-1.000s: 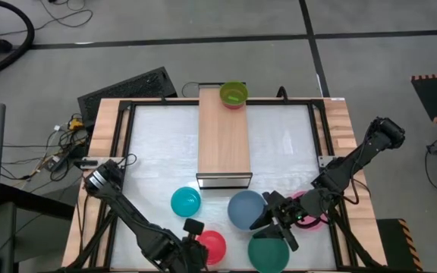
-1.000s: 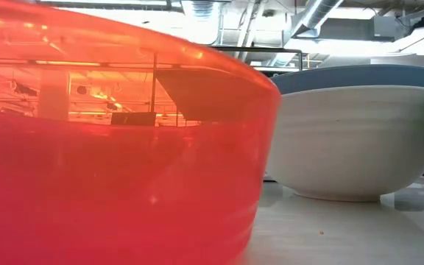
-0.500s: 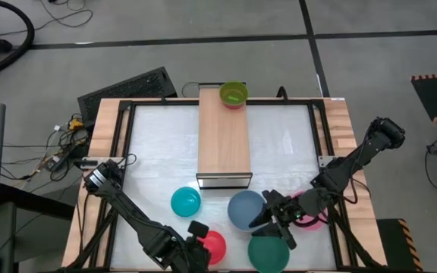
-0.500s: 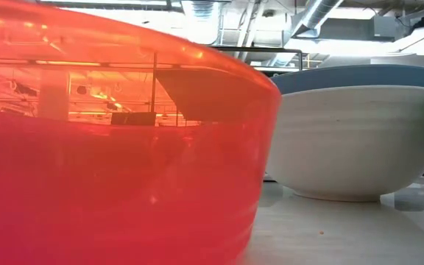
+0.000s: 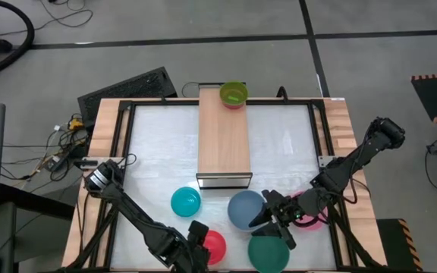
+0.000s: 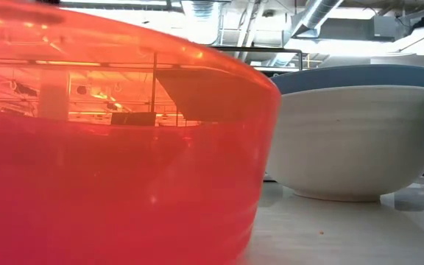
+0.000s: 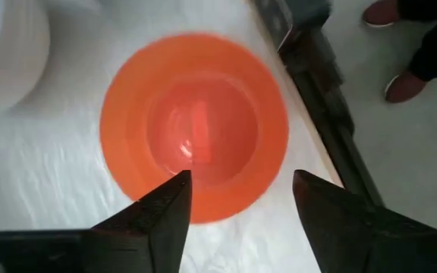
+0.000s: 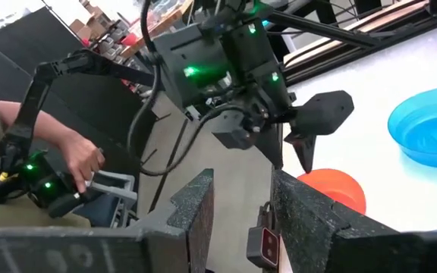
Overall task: Place and stack bowls onto a shelf
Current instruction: Stack the orange bowl on top of the green bowl on the shelf
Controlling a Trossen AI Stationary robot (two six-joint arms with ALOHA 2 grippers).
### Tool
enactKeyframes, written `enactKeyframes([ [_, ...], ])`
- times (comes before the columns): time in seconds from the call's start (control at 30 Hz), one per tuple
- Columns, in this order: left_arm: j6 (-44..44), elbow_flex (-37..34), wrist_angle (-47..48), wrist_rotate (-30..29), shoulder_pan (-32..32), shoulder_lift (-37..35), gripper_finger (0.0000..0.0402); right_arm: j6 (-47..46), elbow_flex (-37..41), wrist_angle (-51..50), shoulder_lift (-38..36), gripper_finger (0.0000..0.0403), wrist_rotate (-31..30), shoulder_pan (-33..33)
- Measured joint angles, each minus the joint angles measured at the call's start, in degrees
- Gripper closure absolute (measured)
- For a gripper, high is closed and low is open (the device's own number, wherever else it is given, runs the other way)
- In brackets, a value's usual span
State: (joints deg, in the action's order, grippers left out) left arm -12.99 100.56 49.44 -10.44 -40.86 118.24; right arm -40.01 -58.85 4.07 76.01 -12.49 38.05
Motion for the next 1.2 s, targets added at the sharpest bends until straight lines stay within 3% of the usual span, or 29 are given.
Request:
enactKeyframes([
  [0.2,2.50,-4.06,-4.85,4.20,0.09,-0.04,0.0184,0.00,0.00,-1.32,0.00,0.0242,0.02,-0.36],
  [0.57,3.52,-11.83,-11.72,3.30,1.26,-0.04,0.0197,-0.02,0.00,-2.04,0.00,0.0242,0.02,-0.38],
  [0.77,2.66,-15.30,-14.70,4.73,2.36,-0.04,0.0264,-0.02,0.00,-2.07,0.00,0.0242,0.02,-0.38],
  [0.97,2.86,-15.19,-13.85,6.53,2.69,-0.04,0.0382,-0.05,0.00,-2.13,0.00,0.0242,0.04,-0.38],
  [1.2,-2.73,-12.13,-13.25,8.39,2.86,-0.04,0.0400,-0.46,0.00,-2.43,0.02,0.0242,0.05,-0.63],
])
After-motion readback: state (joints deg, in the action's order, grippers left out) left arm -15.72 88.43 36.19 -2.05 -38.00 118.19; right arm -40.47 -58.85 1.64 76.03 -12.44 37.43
